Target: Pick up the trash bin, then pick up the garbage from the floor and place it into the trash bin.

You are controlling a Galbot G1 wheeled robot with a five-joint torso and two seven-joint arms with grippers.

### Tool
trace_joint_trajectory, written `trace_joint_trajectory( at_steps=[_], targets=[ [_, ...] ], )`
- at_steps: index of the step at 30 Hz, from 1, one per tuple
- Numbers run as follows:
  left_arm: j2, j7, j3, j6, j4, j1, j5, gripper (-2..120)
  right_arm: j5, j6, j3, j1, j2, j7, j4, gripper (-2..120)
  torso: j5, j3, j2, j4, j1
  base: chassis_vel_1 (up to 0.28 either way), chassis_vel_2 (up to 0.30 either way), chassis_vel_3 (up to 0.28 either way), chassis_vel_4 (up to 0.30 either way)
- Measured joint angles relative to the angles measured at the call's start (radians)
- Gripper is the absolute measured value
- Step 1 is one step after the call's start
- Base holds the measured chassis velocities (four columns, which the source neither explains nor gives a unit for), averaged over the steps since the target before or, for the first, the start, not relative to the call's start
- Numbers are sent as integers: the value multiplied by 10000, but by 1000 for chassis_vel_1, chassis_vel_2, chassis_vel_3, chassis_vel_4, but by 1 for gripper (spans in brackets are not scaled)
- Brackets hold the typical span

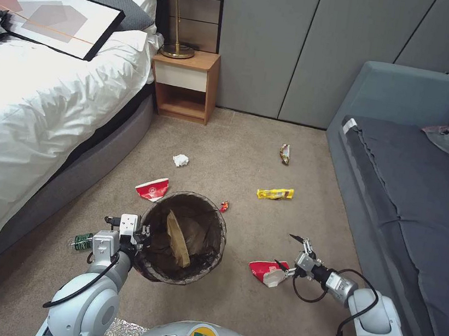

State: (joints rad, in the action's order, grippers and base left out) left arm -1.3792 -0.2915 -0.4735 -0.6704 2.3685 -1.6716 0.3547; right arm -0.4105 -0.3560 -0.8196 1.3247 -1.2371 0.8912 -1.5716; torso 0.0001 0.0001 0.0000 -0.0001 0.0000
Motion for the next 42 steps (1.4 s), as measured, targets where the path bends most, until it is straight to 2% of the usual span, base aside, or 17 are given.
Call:
trace_joint_trajectory(
  at_steps=[6, 7, 14, 19, 28, 42],
  targets=[
    [-41, 10, 4, 0, 30, -34, -62, 3, -552, 54, 648, -726, 319, 54, 519, 100, -1, 0, 0, 1, 0, 0, 0, 0, 0],
    [-86, 15, 0, 0, 33, -52, -91, 3, -946, 8, 910, -1127, 412, 205, 813, 100, 0, 0, 0, 2, 0, 0, 0, 0, 0],
    [-219, 26, -11, 0, 33, -91, -194, 3, -1479, -151, 1460, -1829, 593, 866, 1559, 100, -2, 0, 0, 2, 0, 0, 0, 0, 0],
    [-295, 35, -17, 0, 15, -99, -222, 3, -1427, -344, 1476, -1852, 1009, 1400, 1740, 100, -1, 0, 0, 0, 0, 0, 0, 0, 0],
    [-315, 54, 35, 0, -60, -30, -261, 3, -760, -394, 1133, -1424, 1413, 1768, 1493, 100, -2, 0, 0, -1, 0, 0, 0, 0, 0],
    [-285, 75, 44, 0, -109, -9, -296, 3, -959, -600, 1400, -1601, 945, 1975, 1746, 100, -2, 0, 0, 1, 0, 0, 0, 0, 0]
  ],
)
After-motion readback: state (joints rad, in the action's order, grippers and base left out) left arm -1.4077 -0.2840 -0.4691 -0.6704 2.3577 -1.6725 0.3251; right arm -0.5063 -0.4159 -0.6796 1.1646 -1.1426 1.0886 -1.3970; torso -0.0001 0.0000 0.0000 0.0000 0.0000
